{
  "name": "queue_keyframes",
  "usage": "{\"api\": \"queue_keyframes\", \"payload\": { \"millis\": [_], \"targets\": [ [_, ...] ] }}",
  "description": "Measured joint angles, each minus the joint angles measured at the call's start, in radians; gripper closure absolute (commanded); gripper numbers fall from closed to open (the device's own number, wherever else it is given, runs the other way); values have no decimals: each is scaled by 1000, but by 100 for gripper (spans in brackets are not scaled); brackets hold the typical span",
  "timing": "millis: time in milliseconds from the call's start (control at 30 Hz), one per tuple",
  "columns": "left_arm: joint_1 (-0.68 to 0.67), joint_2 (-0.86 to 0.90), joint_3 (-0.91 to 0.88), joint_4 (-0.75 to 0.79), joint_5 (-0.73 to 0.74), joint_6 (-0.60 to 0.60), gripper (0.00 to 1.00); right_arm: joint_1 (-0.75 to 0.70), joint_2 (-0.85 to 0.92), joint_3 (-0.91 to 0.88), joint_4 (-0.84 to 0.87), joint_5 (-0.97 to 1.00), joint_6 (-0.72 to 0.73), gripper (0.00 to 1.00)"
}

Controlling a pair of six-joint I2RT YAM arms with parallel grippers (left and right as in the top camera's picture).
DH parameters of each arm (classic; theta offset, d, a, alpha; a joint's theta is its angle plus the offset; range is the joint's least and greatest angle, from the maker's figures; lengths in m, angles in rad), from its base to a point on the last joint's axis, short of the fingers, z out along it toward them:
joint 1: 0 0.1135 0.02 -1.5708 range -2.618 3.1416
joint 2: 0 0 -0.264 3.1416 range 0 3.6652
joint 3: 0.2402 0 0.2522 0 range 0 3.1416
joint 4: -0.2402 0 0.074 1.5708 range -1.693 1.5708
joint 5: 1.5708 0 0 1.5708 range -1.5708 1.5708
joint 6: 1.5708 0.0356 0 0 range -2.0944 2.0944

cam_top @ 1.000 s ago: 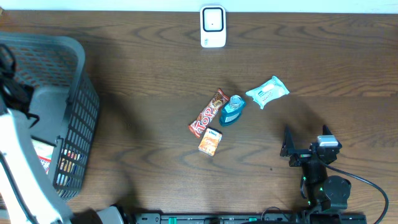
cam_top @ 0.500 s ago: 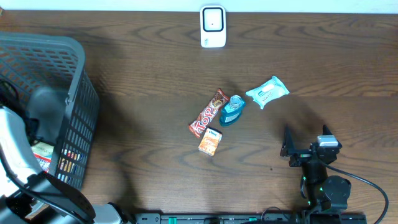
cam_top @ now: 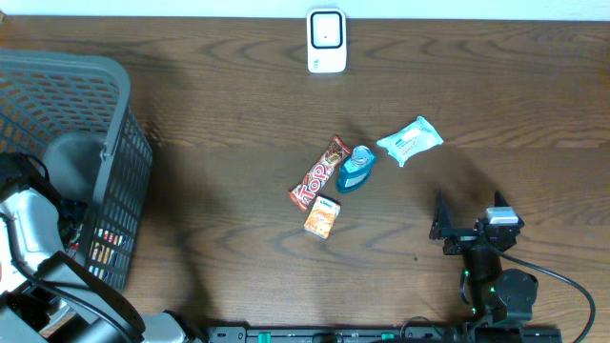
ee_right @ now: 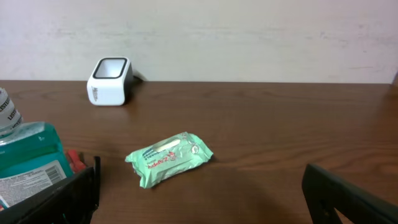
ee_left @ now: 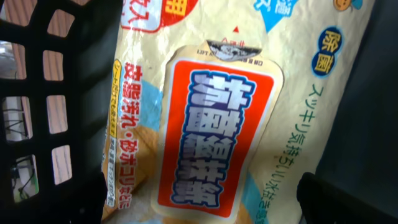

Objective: Scan the item barcode
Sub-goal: 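Reach left gripper into basket and grasp snack bag, then lift yellow snack bag out of basket and carry it past scanner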

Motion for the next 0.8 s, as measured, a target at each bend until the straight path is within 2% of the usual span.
{"api": "queue_keyframes", "payload": {
  "millis": [267,300,367,400,433,633,800],
  "targets": [
    [2,96,-8,46,2,10,2,0,0,0,0,0,0,1],
    [2,122,-9,53,2,10,16,0,0,0,0,0,0,1],
    [1,137,0,56,-3,10,67,0,0,0,0,0,0,1],
    [1,145,1,61,-5,10,87,0,0,0,0,0,0,1],
    [0,154,4,62,-13,9,92,0,0,0,0,0,0,1],
    [-6,150,23,35,-66,16,93,0,0,0,0,0,0,1],
    [2,119,45,-22,-2,15,93,0,0,0,0,0,0,1]
  ]
}}
